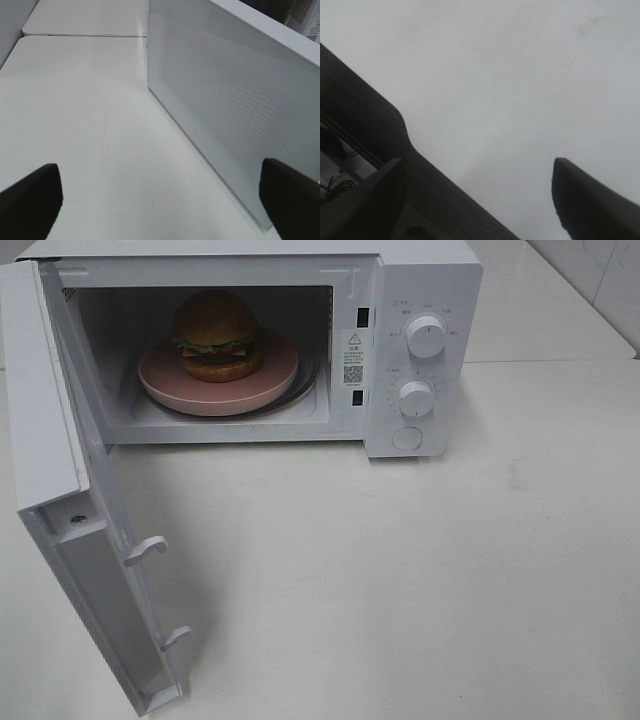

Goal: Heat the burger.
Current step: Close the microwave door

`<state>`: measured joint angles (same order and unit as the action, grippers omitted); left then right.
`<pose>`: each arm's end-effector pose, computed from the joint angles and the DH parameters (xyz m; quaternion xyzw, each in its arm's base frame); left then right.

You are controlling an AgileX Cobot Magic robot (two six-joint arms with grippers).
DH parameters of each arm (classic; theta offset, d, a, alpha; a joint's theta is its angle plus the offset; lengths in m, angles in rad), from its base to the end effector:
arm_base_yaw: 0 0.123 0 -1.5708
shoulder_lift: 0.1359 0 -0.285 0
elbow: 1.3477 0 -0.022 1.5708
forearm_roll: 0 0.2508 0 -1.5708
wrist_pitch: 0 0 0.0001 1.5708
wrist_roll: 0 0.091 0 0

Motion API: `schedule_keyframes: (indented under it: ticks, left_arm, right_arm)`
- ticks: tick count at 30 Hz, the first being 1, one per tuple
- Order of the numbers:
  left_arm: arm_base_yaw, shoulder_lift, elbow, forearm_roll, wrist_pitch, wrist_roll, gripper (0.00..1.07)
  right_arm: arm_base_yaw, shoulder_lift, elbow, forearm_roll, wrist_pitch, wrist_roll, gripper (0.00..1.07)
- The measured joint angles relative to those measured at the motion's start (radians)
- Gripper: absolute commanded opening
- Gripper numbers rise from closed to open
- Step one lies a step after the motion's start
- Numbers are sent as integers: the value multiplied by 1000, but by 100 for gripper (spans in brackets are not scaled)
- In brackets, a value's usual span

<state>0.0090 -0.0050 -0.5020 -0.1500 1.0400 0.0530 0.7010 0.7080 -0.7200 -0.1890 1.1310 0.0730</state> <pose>-0.0054 -0.0118 0.2802 0.0209 0.8433 -0.0584 0.5339 0.0898 0.0556 0.3060 -0.3116 0.9077 0.0139 0.2806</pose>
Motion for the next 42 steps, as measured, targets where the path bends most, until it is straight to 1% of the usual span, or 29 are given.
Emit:
schedule_keyframes:
  ticks: [2,3,4,5,6,7,9,10,12,13,15,17,18,22,23,25,27,28,30,32,33,35,38,42]
  left_arm:
    - [0,0,0,0,0,0,100]
    - [0,0,0,0,0,0,100]
    - [0,0,0,0,0,0,100]
    - [0,0,0,0,0,0,100]
    - [0,0,0,0,0,0,100]
    - [0,0,0,0,0,0,100]
    - [0,0,0,0,0,0,100]
    - [0,0,0,0,0,0,100]
    - [0,0,0,0,0,0,100]
    - [0,0,0,0,0,0,100]
    - [0,0,0,0,0,0,100]
    - [0,0,0,0,0,0,100]
    - [0,0,0,0,0,0,100]
    - [0,0,0,0,0,0,100]
    - [0,0,0,0,0,0,100]
    - [0,0,0,0,0,0,100]
    - [0,0,0,0,0,0,100]
    - [0,0,0,0,0,0,100]
    - [0,0,0,0,0,0,100]
    - [0,0,0,0,0,0,100]
    - [0,0,0,0,0,0,100]
    - [0,0,0,0,0,0,100]
    - [0,0,0,0,0,0,100]
    - [0,0,0,0,0,0,100]
  right_arm:
    - [-13,-15,16,0,-8,3,76]
    - [-52,-51,47,0,-37,7,76]
    - [-52,-51,47,0,-37,7,76]
    - [-75,-65,60,0,-49,9,76]
    - [-117,-99,85,0,-74,9,76]
    - [-117,-99,85,0,-74,9,76]
    - [-170,-142,120,0,-105,9,76]
    - [-170,-142,120,0,-105,9,76]
    - [-209,-189,152,0,-115,20,76]
    - [-209,-189,152,0,-115,20,76]
    - [-238,-247,177,0,-119,32,76]
    - [-245,-267,183,0,-119,33,76]
    - [-266,-306,194,0,-113,35,76]
    - [-301,-352,201,0,-110,37,76]
    - [-330,-386,201,0,-105,45,76]
    - [-344,-404,201,0,-101,50,76]
    - [-390,-455,201,0,-99,56,76]
    - [-390,-455,201,0,-99,56,76]
    - [-434,-506,201,2,-97,57,76]
    - [-446,-523,201,5,-97,57,76]
    - [-473,-554,201,14,-95,57,76]
    - [-482,-566,201,21,-94,57,76]
    - [-520,-616,207,43,-92,57,76]
    - [-537,-649,209,47,-92,57,76]
